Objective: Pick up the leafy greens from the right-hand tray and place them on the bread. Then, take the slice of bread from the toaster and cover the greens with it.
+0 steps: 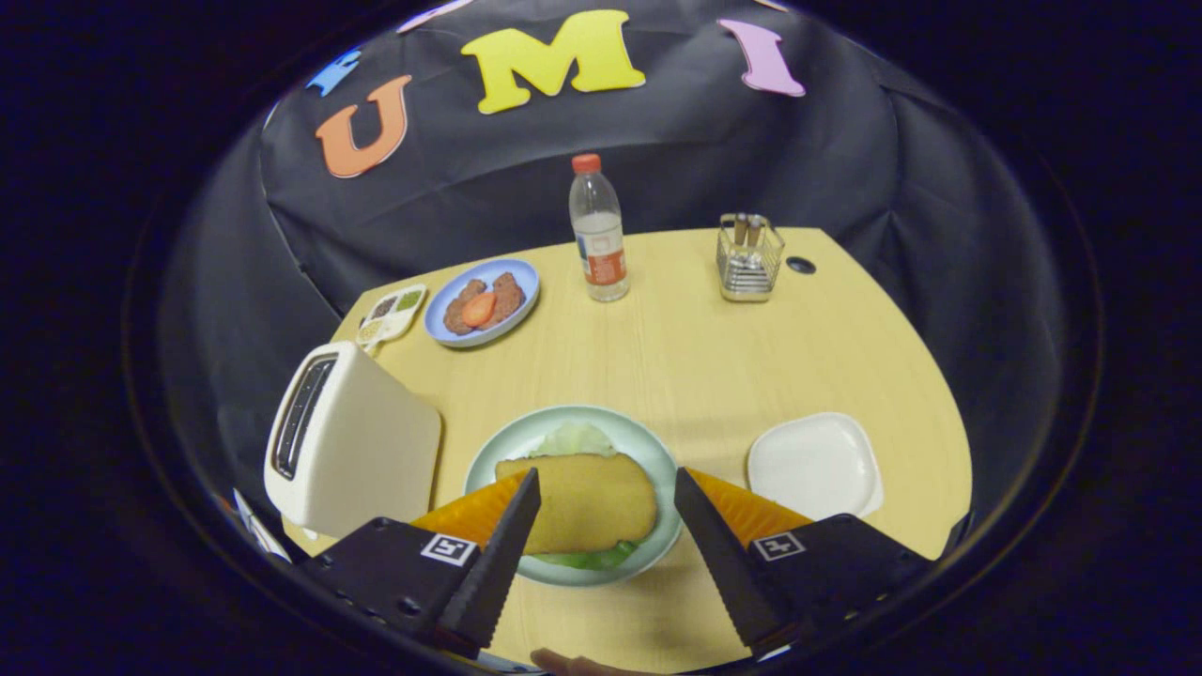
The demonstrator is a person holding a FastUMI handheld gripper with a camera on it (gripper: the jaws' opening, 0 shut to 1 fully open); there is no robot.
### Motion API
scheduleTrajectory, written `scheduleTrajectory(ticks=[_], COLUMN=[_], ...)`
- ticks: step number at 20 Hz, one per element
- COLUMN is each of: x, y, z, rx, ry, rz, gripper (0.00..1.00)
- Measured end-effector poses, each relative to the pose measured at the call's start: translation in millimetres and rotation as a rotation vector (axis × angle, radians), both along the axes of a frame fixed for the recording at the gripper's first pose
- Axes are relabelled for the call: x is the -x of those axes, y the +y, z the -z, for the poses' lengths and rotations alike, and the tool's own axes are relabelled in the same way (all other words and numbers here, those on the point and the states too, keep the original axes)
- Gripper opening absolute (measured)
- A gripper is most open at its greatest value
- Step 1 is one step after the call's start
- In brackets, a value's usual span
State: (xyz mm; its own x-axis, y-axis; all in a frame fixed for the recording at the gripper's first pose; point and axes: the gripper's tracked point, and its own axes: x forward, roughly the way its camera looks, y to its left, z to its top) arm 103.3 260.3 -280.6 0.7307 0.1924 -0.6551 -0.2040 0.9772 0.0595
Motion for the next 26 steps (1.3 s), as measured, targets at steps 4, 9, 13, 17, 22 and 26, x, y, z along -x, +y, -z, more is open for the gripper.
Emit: scheduleTrajectory(ticks=[4,9,13,17,22,26], x=[27,82,118,152,171,179], y=[-7,-27,-56,-85,-124,-148], z=[-84,-177,-231,-268,-292,-286], rx=[0.022,0.008,0.001,-0.015,0.023,0.034], ry=[-0.197,-0.4,-0.541,-0.637,-0.74,-0.74], rz=[-0.027,-0.001,0.025,0.053,0.076,0.092], gripper=[0.97,0.97,0.96,0.96,0.96,0.96])
